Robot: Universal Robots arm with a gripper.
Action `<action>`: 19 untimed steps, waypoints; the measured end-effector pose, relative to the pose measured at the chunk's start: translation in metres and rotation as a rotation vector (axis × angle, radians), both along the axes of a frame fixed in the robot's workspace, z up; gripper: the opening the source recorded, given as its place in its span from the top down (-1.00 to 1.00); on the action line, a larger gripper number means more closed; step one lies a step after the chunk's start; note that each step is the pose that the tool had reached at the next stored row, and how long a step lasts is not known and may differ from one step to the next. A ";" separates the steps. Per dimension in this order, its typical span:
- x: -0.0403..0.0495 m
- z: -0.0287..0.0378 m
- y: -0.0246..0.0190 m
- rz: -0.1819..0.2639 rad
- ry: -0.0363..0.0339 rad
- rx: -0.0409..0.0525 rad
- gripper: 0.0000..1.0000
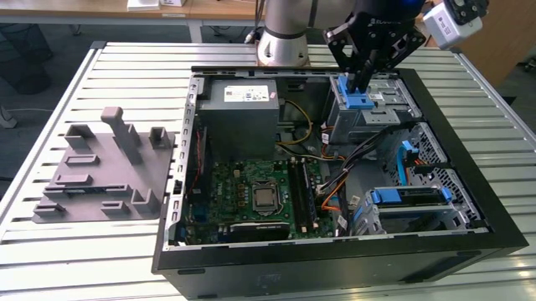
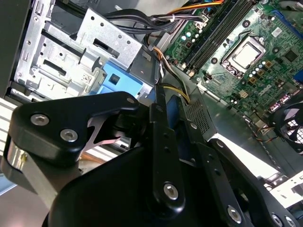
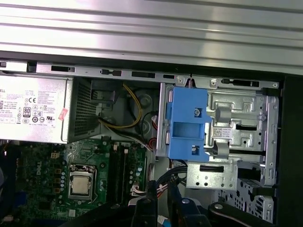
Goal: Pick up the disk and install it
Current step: 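Insert the first disk wire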
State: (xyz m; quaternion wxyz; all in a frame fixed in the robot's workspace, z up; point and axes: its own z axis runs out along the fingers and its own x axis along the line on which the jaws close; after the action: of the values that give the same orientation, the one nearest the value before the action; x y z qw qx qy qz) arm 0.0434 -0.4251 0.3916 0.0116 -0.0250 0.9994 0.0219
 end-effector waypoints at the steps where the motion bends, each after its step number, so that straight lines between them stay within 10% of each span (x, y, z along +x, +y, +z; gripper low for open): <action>1: 0.0001 0.0000 -0.0004 0.000 0.0000 0.0000 0.52; 12: 0.0268 -0.0018 -0.0036 0.000 0.0000 0.0001 0.52; 19: 0.0287 0.0036 -0.0046 0.017 -0.0004 0.0000 0.52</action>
State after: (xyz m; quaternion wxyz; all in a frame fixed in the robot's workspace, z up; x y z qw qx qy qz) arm 0.0721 -0.4297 0.3952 0.0116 -0.0332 0.9991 0.0220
